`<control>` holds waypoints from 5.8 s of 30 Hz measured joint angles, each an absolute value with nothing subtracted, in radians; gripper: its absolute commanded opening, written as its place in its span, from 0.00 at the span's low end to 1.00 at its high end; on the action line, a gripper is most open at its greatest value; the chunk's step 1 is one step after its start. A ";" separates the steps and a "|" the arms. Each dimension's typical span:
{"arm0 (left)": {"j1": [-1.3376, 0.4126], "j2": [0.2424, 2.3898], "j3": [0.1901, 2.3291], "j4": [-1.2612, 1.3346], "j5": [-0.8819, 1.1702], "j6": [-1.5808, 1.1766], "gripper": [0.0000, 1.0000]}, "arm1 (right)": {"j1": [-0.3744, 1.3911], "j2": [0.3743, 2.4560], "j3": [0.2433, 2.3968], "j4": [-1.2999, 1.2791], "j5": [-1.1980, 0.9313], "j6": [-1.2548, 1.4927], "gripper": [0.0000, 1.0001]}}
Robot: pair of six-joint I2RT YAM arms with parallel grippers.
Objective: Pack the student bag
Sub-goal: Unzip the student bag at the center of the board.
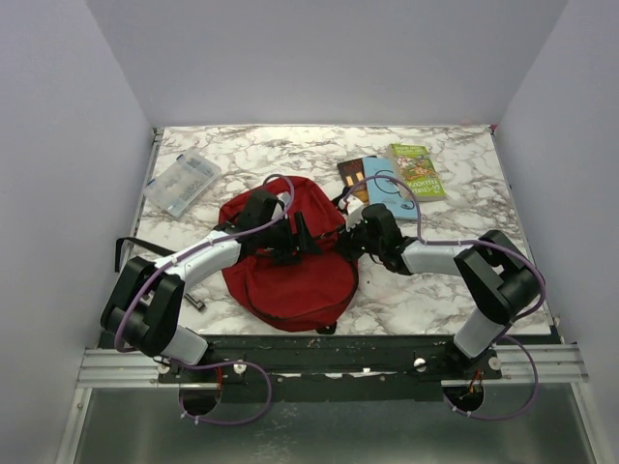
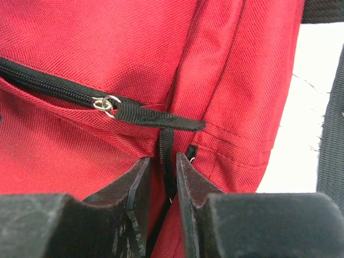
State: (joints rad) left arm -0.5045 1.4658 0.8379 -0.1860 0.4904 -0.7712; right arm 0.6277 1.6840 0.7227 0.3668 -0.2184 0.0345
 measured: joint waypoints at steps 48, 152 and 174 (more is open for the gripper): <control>-0.389 1.539 0.762 -0.085 0.529 -0.844 0.69 | 0.572 1.542 0.707 0.313 -0.260 0.195 0.01; -1.123 1.463 1.018 -0.611 0.134 -0.419 0.47 | 0.768 1.429 0.603 -0.036 -0.230 1.006 0.67; -1.231 1.544 1.090 -0.788 -0.210 -0.403 0.00 | 0.755 1.531 0.719 0.009 -0.250 1.018 0.01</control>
